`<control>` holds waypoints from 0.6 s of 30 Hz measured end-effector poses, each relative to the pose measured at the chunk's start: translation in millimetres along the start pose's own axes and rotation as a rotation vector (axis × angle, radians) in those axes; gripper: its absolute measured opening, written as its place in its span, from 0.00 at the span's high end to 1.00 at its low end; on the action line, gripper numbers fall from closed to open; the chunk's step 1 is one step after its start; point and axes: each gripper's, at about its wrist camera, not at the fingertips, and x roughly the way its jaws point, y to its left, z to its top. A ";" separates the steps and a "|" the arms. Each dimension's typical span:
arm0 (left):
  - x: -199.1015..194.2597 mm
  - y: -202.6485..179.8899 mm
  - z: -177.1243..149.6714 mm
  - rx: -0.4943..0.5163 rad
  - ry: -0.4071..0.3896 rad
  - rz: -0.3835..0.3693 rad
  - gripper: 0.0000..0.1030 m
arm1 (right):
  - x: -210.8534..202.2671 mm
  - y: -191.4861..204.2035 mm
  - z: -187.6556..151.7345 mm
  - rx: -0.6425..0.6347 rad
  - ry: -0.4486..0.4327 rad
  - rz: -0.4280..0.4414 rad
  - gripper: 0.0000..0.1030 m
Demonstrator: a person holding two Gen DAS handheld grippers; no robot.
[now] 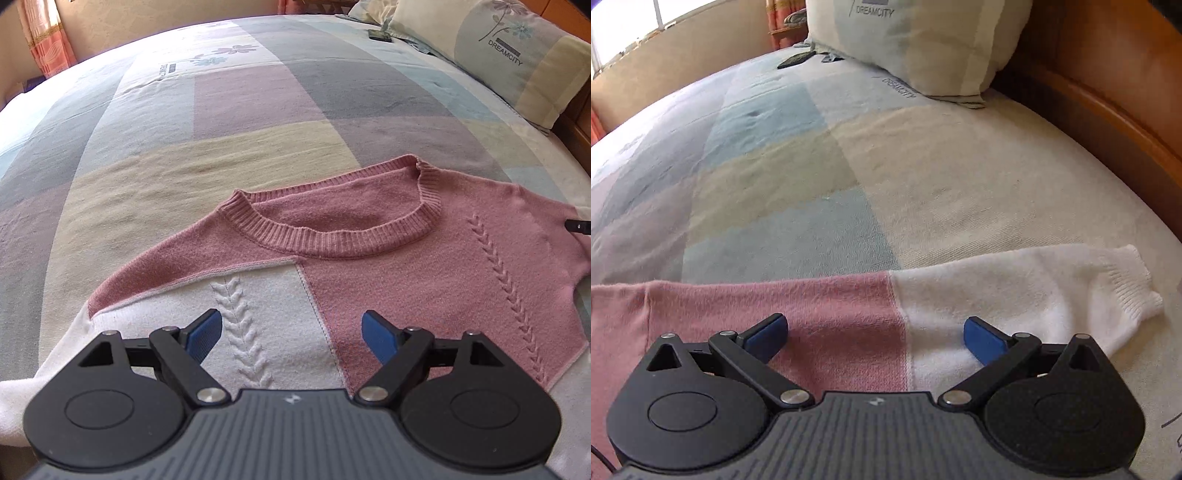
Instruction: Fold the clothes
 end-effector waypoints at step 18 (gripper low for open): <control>-9.6 -39.3 -6.8 0.067 0.015 -0.040 0.20 | -8.8 -114.2 18.8 0.264 -0.030 -0.144 0.00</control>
